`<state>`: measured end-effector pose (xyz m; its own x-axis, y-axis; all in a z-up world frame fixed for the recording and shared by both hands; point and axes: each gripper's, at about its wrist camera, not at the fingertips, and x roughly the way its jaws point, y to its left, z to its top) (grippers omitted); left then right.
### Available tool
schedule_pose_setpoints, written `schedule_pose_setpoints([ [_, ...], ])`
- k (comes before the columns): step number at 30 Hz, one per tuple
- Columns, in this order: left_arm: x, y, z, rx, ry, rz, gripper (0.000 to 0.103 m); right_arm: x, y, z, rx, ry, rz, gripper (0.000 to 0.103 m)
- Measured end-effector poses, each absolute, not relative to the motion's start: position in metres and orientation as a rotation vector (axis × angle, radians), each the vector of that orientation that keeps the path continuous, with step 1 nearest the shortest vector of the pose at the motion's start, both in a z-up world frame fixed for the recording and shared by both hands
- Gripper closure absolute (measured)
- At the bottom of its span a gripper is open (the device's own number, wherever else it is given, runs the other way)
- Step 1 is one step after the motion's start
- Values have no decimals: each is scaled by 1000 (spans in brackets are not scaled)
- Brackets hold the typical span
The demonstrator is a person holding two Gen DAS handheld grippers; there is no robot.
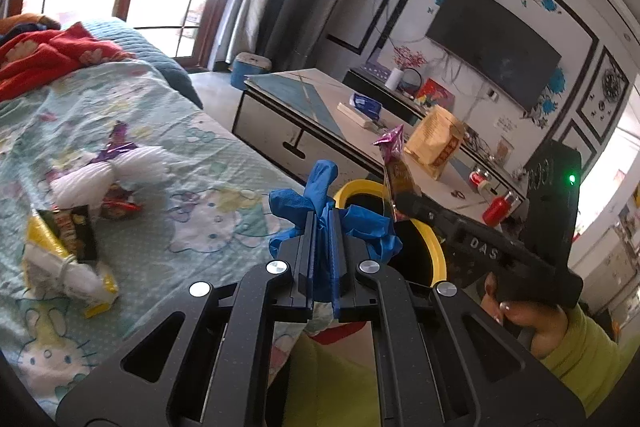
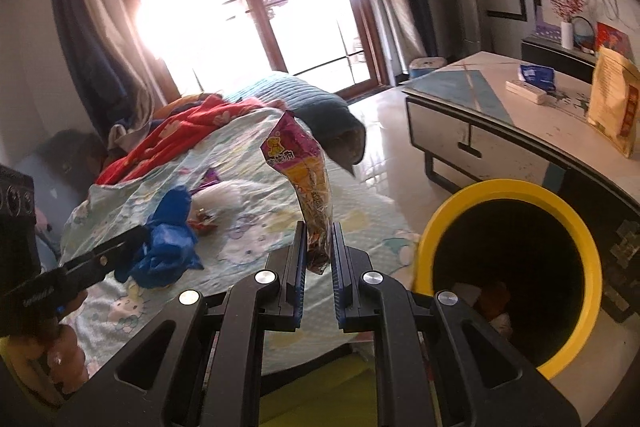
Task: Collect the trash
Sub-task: 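Carry the blue glove with the left tool while the right tool carries the snack bag to the bin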
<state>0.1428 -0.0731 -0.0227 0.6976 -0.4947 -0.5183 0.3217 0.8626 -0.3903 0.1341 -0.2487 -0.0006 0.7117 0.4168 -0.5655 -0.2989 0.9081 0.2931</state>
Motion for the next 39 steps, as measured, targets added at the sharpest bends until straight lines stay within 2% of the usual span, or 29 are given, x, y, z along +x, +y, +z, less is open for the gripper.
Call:
schedule_pose_setpoints([
  [18, 163, -149, -26, -162, 701, -563, 101, 148, -335, -7, 299, 655, 213, 92],
  [39, 189, -231, -58, -50, 806, -663, 101, 165, -411, -48, 397, 746, 93, 92],
])
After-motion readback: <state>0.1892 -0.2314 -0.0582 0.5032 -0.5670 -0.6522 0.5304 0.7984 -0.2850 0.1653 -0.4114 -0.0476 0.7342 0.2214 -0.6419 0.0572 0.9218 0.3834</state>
